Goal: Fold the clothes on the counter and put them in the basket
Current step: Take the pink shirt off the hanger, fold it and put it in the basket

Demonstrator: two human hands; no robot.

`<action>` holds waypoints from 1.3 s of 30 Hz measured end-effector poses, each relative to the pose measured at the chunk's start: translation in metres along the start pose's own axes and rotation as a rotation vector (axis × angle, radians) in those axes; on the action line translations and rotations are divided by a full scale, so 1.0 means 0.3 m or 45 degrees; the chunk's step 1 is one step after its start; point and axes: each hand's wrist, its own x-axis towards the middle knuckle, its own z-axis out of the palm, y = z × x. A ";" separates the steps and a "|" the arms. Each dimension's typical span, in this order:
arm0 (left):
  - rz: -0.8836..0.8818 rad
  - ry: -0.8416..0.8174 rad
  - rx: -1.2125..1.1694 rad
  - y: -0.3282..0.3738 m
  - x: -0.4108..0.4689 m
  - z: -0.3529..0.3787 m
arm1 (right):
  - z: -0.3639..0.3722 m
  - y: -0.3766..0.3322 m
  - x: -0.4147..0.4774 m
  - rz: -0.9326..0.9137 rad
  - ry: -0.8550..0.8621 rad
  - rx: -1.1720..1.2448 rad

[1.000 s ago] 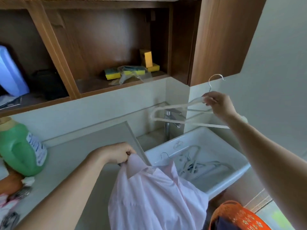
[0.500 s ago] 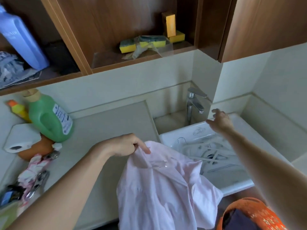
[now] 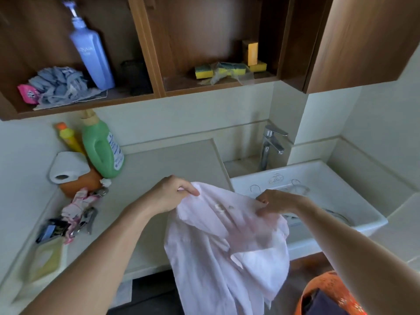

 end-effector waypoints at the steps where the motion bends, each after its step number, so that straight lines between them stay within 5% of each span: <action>1: -0.041 0.040 -0.020 -0.030 -0.047 -0.009 | 0.005 -0.023 -0.037 0.022 0.010 -0.024; 8: -0.235 0.246 0.148 -0.174 -0.464 -0.053 | 0.059 -0.355 -0.303 0.134 -0.051 0.092; 14: -0.377 0.570 0.128 -0.217 -0.680 -0.181 | -0.014 -0.594 -0.441 -0.035 -0.068 0.153; 23: -0.123 1.209 0.183 -0.057 -0.585 -0.539 | -0.401 -0.761 -0.535 -0.414 0.196 0.903; 27: -0.328 0.950 0.458 -0.034 -0.410 -0.581 | -0.473 -0.765 -0.360 -0.296 0.599 0.692; 31: -0.513 0.512 0.535 -0.119 -0.194 -0.501 | -0.431 -0.697 -0.083 -0.273 0.509 0.606; 34: -0.662 0.363 0.230 -0.188 -0.045 -0.433 | -0.381 -0.636 0.137 -0.325 0.568 0.434; 39: -0.941 0.449 -0.465 -0.360 0.143 -0.313 | -0.296 -0.573 0.443 -0.356 0.439 0.305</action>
